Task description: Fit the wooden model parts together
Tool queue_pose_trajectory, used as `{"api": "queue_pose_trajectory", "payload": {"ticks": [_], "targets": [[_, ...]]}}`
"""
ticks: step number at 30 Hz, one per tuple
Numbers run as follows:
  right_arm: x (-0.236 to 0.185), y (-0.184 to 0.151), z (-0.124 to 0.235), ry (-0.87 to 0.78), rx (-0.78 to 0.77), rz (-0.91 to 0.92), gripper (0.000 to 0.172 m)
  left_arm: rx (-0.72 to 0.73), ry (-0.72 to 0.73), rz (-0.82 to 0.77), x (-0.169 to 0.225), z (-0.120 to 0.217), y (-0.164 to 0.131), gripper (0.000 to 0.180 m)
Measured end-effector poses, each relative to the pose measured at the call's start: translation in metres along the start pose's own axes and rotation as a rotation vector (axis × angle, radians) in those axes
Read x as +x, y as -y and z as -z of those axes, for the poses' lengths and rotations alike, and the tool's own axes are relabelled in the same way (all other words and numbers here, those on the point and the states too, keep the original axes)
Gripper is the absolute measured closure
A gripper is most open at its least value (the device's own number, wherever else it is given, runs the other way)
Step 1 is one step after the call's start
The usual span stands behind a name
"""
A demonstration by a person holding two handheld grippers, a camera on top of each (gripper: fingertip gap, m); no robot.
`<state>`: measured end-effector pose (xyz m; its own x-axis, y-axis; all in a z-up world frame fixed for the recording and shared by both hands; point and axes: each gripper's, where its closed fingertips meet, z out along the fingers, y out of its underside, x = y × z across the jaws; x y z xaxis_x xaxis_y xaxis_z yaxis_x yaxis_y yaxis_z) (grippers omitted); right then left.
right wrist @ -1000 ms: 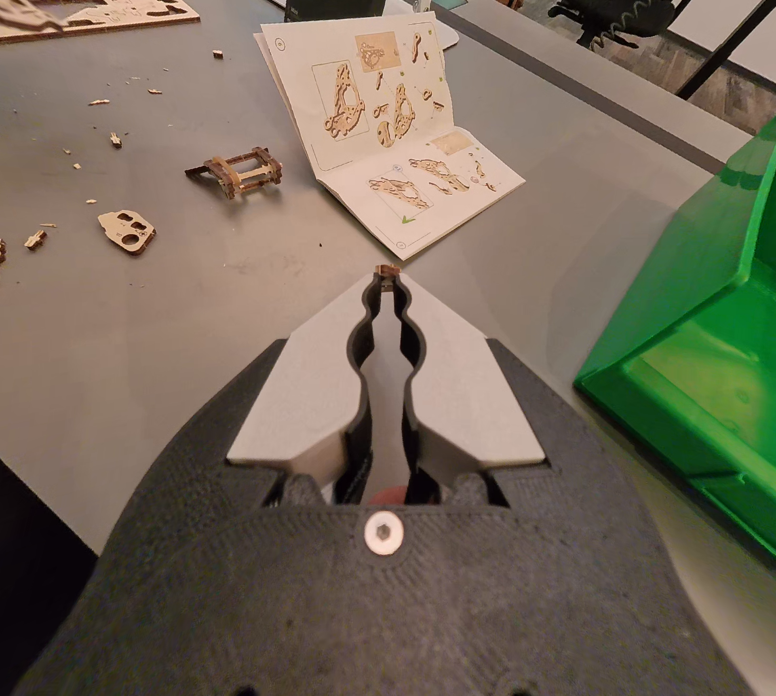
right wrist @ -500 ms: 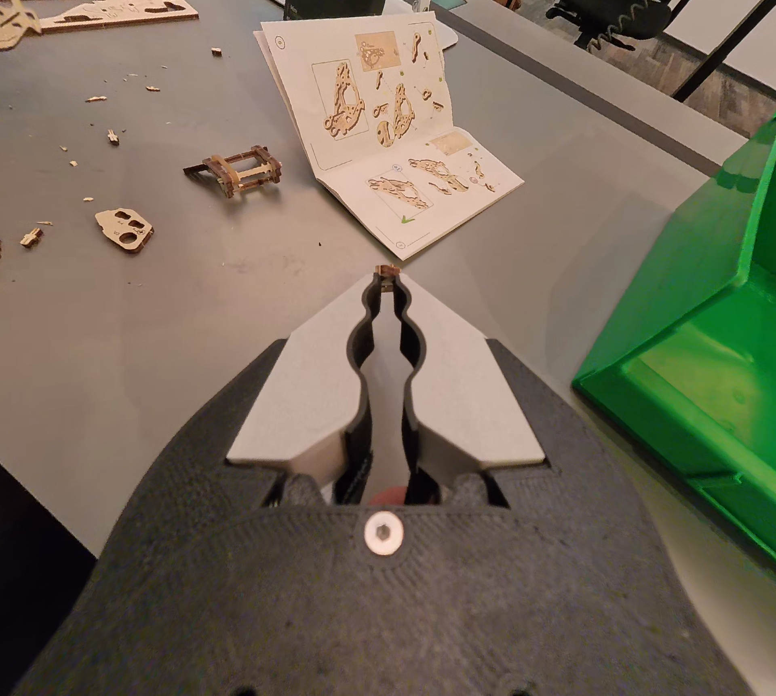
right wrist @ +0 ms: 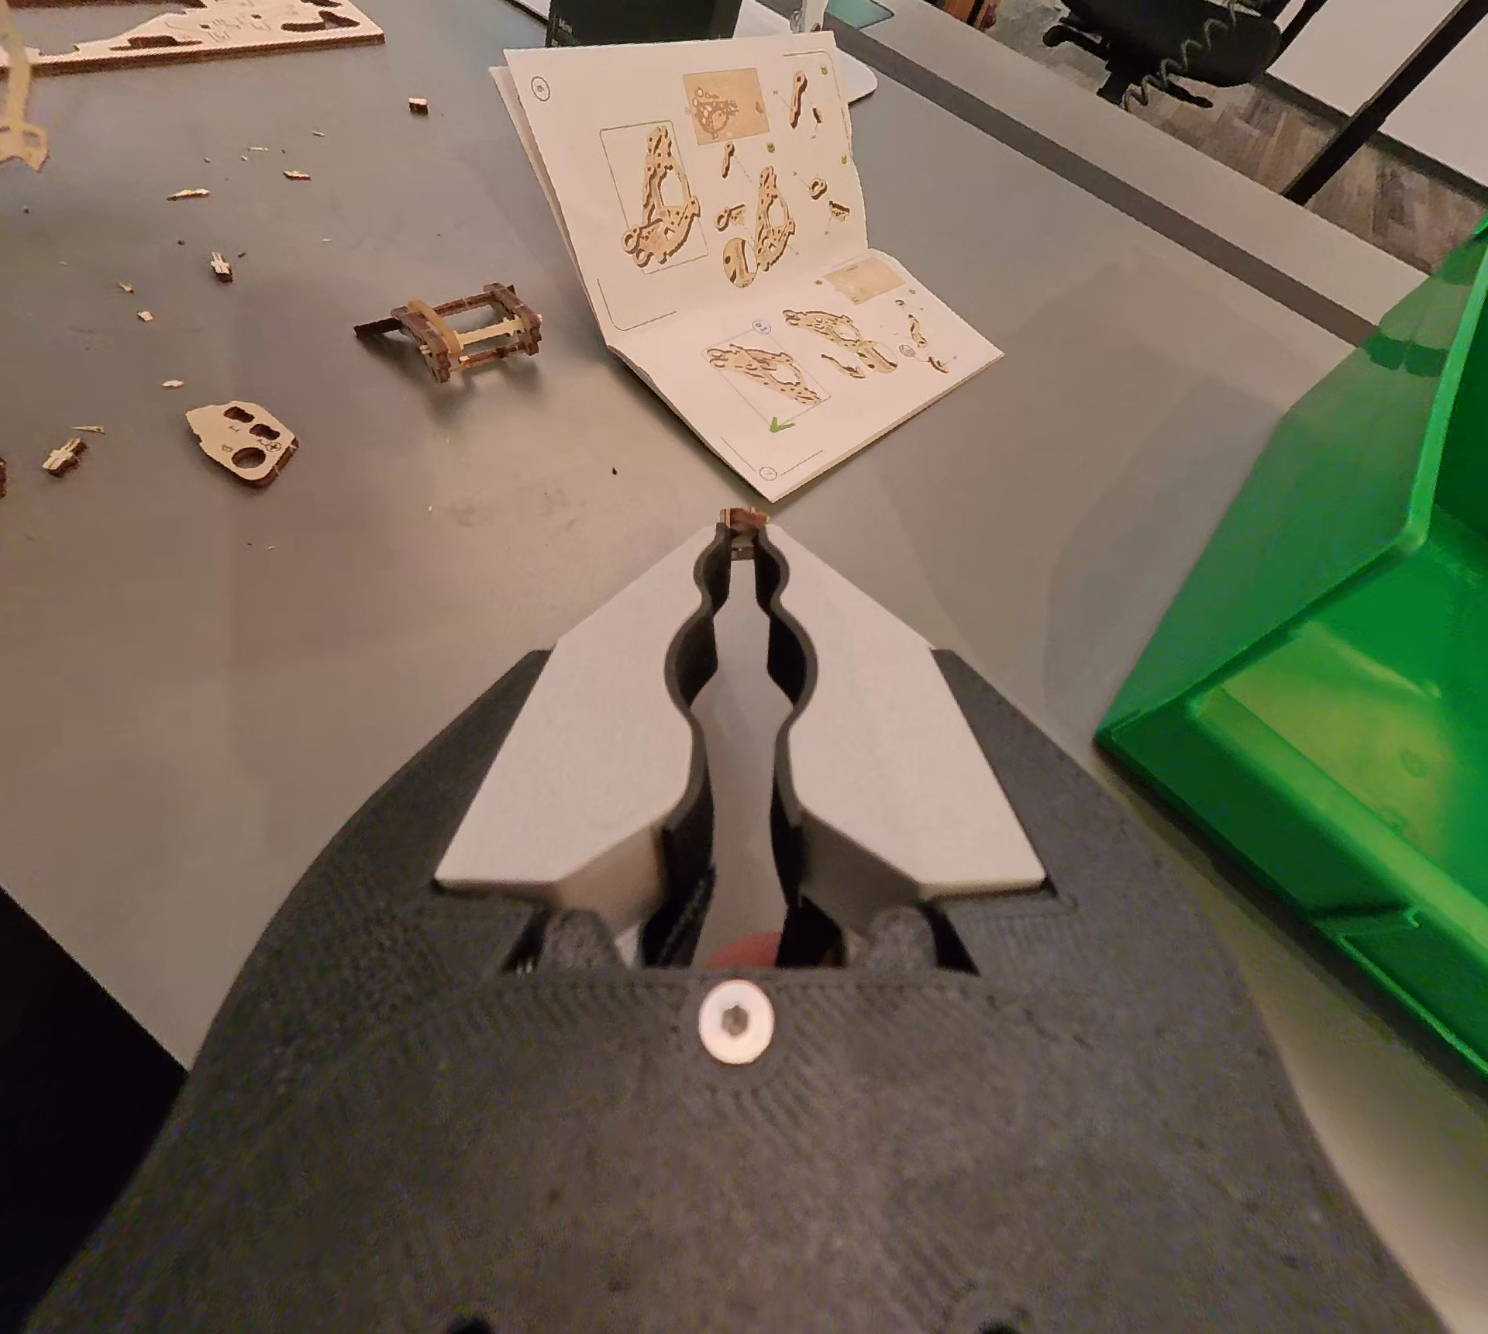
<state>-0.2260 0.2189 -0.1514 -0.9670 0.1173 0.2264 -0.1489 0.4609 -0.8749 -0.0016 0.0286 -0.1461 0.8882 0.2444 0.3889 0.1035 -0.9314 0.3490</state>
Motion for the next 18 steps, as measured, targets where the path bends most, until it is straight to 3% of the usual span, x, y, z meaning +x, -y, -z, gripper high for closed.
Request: {"api": "queue_pose_trajectory", "payload": {"ticks": [1,10,18], "targets": [[0.000,0.000,0.000,0.000,0.000,0.000,0.169,-0.020,-0.005,-0.019,0.000,-0.001,0.001,0.159],[0.000,0.000,0.000,0.001,0.001,0.000,0.169,-0.135,0.038,-0.093,-0.009,-0.006,0.007,0.158],[0.000,0.000,0.000,0.000,0.003,0.001,0.169,-0.014,0.081,-0.037,-0.012,0.001,0.011,0.171]]}}
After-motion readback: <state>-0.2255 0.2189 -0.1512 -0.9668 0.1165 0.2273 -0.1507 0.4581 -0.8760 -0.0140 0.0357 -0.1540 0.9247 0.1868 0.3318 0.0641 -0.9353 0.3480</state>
